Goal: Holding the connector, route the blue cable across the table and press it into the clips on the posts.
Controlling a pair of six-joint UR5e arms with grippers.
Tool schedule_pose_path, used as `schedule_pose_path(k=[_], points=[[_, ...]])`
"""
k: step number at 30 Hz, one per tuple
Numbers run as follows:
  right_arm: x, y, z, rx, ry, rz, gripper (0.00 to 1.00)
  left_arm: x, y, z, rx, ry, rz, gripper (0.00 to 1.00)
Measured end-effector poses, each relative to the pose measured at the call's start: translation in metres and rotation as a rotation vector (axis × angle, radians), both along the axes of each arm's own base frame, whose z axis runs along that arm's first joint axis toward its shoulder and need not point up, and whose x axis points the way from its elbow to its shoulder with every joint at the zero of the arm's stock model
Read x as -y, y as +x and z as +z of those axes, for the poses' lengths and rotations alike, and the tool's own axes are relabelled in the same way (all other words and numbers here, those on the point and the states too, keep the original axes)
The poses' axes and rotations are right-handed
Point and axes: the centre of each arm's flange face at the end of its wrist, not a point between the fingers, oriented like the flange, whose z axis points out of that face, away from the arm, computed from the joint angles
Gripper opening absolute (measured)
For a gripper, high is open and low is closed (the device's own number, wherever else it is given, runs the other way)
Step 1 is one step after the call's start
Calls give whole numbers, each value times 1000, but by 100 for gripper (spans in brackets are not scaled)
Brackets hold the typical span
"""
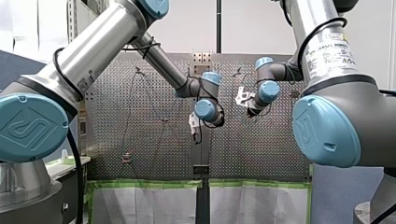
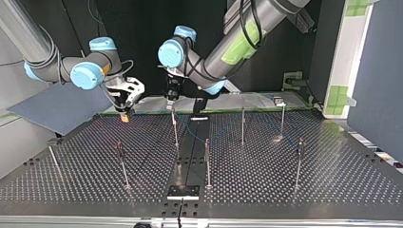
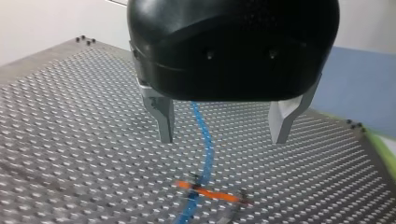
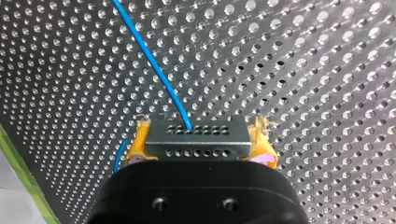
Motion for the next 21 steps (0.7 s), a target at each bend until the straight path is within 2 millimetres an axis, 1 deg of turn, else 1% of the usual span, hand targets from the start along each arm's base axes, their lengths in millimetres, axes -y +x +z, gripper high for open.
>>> schedule_pose_path(k=[4, 8, 15, 21], points=[[3, -1, 0, 4, -10, -3, 0, 5, 1, -13, -17, 4, -19, 100], [5, -2, 0, 7, -18, -6, 0, 11, -2, -14, -15, 5, -26, 100], [7, -5, 1, 9, -22, -13, 0, 21, -9, -8, 7, 8, -11, 100], [7, -5, 1, 8, -23, -11, 0, 38, -13, 7, 46, -30, -3, 100]])
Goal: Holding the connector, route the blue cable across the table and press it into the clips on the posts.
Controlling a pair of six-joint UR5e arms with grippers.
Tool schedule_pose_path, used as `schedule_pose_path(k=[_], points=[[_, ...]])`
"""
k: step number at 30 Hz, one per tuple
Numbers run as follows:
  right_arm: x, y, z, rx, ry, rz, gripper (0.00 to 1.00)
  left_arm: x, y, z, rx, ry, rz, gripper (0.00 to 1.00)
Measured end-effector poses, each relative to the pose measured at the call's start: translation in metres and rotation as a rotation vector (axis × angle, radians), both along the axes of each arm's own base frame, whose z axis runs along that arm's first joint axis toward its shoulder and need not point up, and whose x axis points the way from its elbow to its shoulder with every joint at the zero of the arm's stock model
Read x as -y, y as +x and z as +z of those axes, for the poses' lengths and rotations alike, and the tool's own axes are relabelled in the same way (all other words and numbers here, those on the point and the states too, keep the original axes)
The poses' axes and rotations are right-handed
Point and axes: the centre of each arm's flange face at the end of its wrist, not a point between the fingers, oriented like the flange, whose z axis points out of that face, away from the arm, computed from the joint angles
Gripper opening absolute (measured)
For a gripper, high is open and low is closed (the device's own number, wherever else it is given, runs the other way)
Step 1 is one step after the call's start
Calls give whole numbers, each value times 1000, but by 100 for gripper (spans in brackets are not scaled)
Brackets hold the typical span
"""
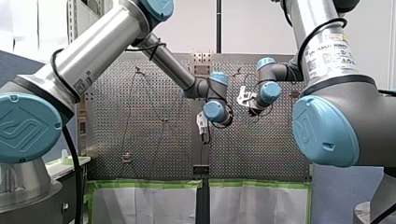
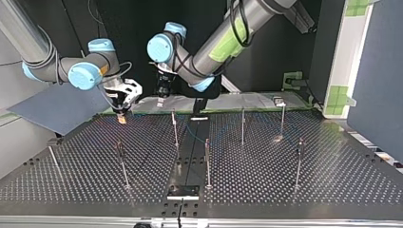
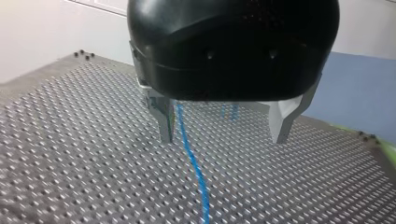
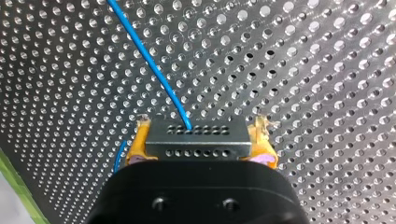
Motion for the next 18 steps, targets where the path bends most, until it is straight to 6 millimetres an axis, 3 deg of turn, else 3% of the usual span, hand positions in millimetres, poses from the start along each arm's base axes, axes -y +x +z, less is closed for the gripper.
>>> schedule_pose_path(k=[7, 18], points=[[1, 0, 1, -1, -5, 4, 0, 13, 10, 17, 23, -62, -7, 100], [3, 1, 8, 2, -16, 9, 0, 12, 42, -8, -23, -30, 19, 100]])
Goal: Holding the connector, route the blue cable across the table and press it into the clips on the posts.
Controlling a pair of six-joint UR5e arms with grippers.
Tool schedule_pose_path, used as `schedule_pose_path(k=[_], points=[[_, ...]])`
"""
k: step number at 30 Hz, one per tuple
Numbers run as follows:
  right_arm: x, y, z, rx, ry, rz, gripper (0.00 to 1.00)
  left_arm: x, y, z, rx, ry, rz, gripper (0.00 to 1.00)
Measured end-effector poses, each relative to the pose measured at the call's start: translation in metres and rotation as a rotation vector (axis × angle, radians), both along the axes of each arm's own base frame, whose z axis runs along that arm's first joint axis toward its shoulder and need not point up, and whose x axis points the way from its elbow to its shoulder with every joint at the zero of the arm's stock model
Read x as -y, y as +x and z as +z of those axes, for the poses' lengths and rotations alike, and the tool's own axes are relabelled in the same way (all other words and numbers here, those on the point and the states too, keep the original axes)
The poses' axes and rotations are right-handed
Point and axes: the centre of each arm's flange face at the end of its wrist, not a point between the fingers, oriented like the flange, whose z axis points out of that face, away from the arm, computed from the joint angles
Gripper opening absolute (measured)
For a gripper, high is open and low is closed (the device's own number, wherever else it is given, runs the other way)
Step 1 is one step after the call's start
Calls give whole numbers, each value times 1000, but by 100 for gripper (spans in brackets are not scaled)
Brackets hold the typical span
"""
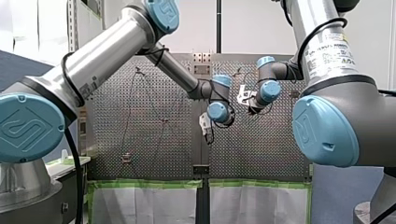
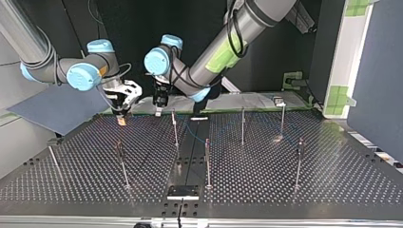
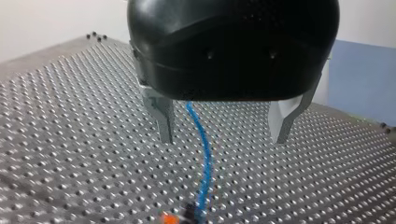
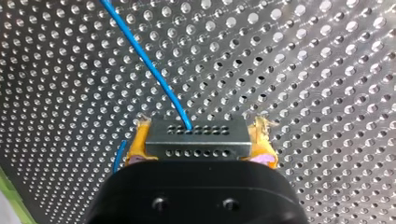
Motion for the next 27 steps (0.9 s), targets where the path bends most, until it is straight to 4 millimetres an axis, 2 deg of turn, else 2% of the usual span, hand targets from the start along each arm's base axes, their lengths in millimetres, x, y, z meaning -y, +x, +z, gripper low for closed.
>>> schedule_pose_path(k=[3, 10, 19, 20, 21, 23, 24, 26, 27], points=[[0, 0, 2, 0, -3, 0, 0, 3, 6, -5, -7, 7, 5, 100], [1, 1, 3, 0, -7, 2, 0, 11, 22, 14, 28, -22, 19, 100], [1, 2, 7, 1, -13, 6, 0, 10, 24, 17, 22, -14, 35, 100], [1, 2, 9, 2, -15, 7, 0, 10, 24, 17, 20, -12, 38, 92], [1, 2, 12, 4, -20, 8, 0, 9, 24, 17, 19, -11, 41, 92], [1, 3, 16, 7, -28, 9, 0, 9, 24, 17, 18, -9, 46, 75], [1, 3, 19, 9, -32, 10, 0, 8, 24, 17, 18, -9, 47, 75], [0, 3, 23, 11, -37, 11, 0, 8, 24, 17, 18, -9, 49, 61], [0, 4, 24, 12, -39, 11, 0, 8, 24, 17, 18, -9, 50, 61]])
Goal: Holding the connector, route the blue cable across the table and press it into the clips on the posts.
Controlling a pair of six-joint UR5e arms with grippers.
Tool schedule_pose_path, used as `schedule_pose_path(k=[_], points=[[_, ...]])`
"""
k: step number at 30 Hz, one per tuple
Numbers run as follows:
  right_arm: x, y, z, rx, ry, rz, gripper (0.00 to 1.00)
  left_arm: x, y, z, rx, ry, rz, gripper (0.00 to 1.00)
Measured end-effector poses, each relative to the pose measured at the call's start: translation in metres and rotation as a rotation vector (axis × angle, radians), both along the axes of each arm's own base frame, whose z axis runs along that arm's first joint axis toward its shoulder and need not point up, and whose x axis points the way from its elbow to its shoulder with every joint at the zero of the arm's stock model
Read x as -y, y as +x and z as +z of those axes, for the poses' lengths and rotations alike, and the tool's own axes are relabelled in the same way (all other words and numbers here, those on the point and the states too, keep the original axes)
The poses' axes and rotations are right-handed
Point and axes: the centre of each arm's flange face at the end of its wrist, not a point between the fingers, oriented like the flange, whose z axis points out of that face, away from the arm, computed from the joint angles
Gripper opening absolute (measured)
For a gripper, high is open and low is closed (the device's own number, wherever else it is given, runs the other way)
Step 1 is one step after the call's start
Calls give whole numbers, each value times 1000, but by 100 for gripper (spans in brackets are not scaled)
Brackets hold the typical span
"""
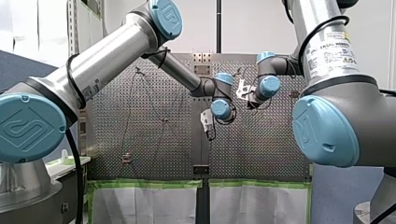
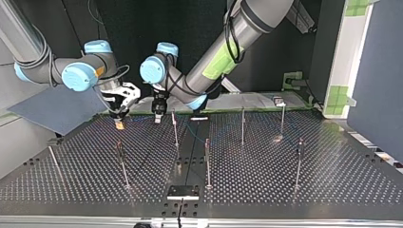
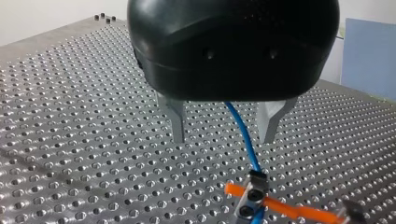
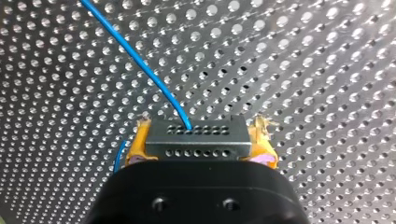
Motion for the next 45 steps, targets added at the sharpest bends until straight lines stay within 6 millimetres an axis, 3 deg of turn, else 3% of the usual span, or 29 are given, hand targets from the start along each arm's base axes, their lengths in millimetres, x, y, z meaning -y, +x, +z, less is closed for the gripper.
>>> schedule_pose_path(k=[2, 3, 5, 9, 11, 18, 31, 41, 45], points=[[-1, 1, 1, 0, -1, 1, 0, 0, 0, 0, 0, -1, 1, 36], [-1, 1, 1, 0, -1, 2, 0, 0, 0, 0, 0, -2, 1, 36], [-1, 2, 2, 1, -1, 3, 0, 0, 0, 0, -2, -6, -1, 22], [-2, 2, 2, 1, -2, 5, 0, 0, 0, 0, -7, -22, -7, 12], [-2, 2, 2, 1, -2, 6, 0, 0, 1, 0, -8, -30, -7, 0], [-2, 4, 3, 1, -3, 12, 0, 3, 3, 5, -2, -53, -8, 0], [6, 0, 21, 6, -12, 2, 0, 4, 14, 36, 22, -54, 59, 0], [8, 3, 68, 55, -71, 14, 0, 4, 6, 66, 23, -10, 83, 0], [6, 4, 77, 64, -79, 22, 0, 5, 1, 74, 26, 6, 76, 0]])
